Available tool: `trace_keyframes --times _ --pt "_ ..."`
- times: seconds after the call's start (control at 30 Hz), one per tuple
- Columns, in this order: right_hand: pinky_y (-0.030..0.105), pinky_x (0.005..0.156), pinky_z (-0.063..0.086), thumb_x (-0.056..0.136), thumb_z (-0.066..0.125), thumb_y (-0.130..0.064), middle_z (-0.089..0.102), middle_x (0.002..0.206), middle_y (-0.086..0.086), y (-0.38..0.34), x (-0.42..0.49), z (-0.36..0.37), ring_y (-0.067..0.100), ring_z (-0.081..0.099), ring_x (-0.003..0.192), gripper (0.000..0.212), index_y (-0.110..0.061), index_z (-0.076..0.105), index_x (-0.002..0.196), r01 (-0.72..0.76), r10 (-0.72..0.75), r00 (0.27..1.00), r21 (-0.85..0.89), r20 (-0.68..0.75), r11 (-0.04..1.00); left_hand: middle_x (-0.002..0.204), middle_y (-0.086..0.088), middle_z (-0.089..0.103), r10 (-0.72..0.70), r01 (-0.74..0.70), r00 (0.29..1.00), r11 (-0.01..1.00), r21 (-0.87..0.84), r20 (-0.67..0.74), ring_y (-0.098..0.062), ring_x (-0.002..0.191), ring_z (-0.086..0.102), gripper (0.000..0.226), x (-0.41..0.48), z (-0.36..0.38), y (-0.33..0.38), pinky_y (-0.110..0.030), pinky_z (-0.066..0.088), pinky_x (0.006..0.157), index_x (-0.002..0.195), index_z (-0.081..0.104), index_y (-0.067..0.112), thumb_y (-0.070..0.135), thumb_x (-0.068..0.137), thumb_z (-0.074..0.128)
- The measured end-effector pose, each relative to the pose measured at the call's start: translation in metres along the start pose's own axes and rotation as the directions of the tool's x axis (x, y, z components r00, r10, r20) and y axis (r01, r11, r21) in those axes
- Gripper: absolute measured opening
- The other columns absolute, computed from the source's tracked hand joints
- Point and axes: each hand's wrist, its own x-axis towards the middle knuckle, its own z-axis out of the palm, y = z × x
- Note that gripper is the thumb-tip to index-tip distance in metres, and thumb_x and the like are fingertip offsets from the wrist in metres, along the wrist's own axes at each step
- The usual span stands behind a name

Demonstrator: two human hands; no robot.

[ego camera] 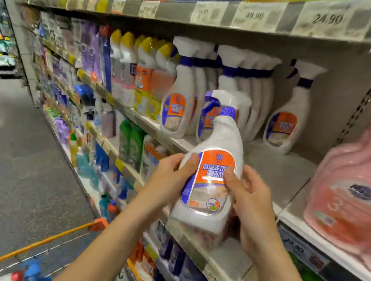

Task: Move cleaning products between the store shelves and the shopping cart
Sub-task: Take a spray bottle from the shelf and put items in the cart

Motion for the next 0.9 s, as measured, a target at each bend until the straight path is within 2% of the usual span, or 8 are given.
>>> trace_keyframes --times 0.13,0.27,0.37,0.47,0.53,0.6,0.77,0.9 --pt "0.034 0.073 0.06 0.095 0.058 -0.011 0.074 0.097 0.011 -0.02 0.019 -0.021 0.021 0.072 0.082 0.012 -0.011 0.062 0.106 0.083 -0.091 0.991 -0.076 -0.103 0.994 0.095 -0.013 0.074 0.078 -0.083 0.992 0.995 0.05 0.097 -0.029 0.089 0.07 0.043 0.033 0.03 0.019 -0.044 0.054 0.081 0.103 0.069 0.006 0.046 0.093 0.054" --pt "0.029 0.067 0.057 0.095 0.059 -0.012 0.073 0.096 0.011 -0.033 0.038 -0.04 0.018 0.069 0.077 0.017 -0.003 0.062 0.109 0.098 -0.128 0.965 -0.141 -0.227 0.985 0.08 -0.007 0.073 0.095 -0.119 0.973 0.987 0.104 0.21 -0.015 0.07 0.066 0.039 0.063 0.058 0.034 -0.029 0.051 0.064 0.088 0.069 0.007 0.039 0.098 0.05" --pt "0.036 0.079 0.057 0.095 0.059 -0.01 0.072 0.102 0.011 -0.036 0.054 -0.051 0.021 0.07 0.087 0.017 -0.009 0.061 0.112 0.128 -0.167 0.945 -0.154 -0.28 0.98 0.082 -0.008 0.073 0.081 -0.126 0.957 0.981 0.147 0.279 -0.017 0.073 0.067 0.043 0.085 0.074 0.04 -0.029 0.051 0.067 0.089 0.067 0.003 0.041 0.098 0.049" --pt "0.04 0.091 0.054 0.093 0.061 -0.009 0.068 0.115 0.012 -0.033 0.074 -0.058 0.022 0.068 0.099 0.037 -0.008 0.051 0.129 0.129 -0.193 0.922 -0.204 -0.337 0.97 0.083 -0.005 0.07 0.072 -0.136 0.958 0.967 0.218 0.277 -0.015 0.075 0.065 0.033 0.107 0.085 0.042 -0.022 0.05 0.062 0.088 0.061 0.007 0.037 0.098 0.05" --pt "0.045 0.096 0.052 0.092 0.064 -0.01 0.065 0.119 0.01 -0.027 0.086 -0.062 0.023 0.065 0.104 0.04 -0.014 0.049 0.129 0.129 -0.214 0.907 -0.243 -0.364 0.961 0.098 -0.007 0.071 0.109 -0.188 0.944 0.954 0.235 0.312 -0.02 0.092 0.067 0.03 0.119 0.09 0.038 -0.032 0.055 0.079 0.107 0.062 0.008 0.034 0.099 0.05" --pt "0.05 0.096 0.051 0.091 0.065 -0.009 0.064 0.116 0.006 -0.02 0.093 -0.064 0.025 0.065 0.104 0.036 -0.029 0.049 0.117 0.123 -0.225 0.897 -0.275 -0.381 0.954 0.104 -0.006 0.071 0.148 -0.244 0.933 0.93 0.276 0.328 -0.023 0.101 0.065 0.03 0.127 0.091 0.033 -0.042 0.052 0.091 0.116 0.061 0.014 0.035 0.098 0.051" --pt "0.051 0.09 0.053 0.079 0.069 -0.034 0.066 0.116 0.006 -0.008 0.097 -0.066 0.025 0.066 0.102 0.045 -0.038 0.047 0.118 0.12 -0.299 0.884 -0.445 -0.36 0.888 0.109 -0.003 0.069 0.202 -0.298 0.91 0.926 0.233 0.362 -0.018 0.104 0.064 0.023 0.135 0.088 0.02 -0.038 0.051 0.094 0.119 0.058 0.018 0.025 0.098 0.054" --pt "0.044 0.09 0.055 0.09 0.068 -0.019 0.067 0.112 0.002 -0.009 0.093 -0.069 0.017 0.068 0.099 0.046 -0.028 0.042 0.127 0.138 -0.306 0.921 -0.534 -0.241 0.834 0.11 0.005 0.066 0.213 -0.351 0.852 0.91 0.22 0.478 -0.007 0.1 0.065 0.047 0.137 0.08 0.02 -0.024 0.055 0.084 0.133 0.045 0.017 0.016 0.09 0.064"
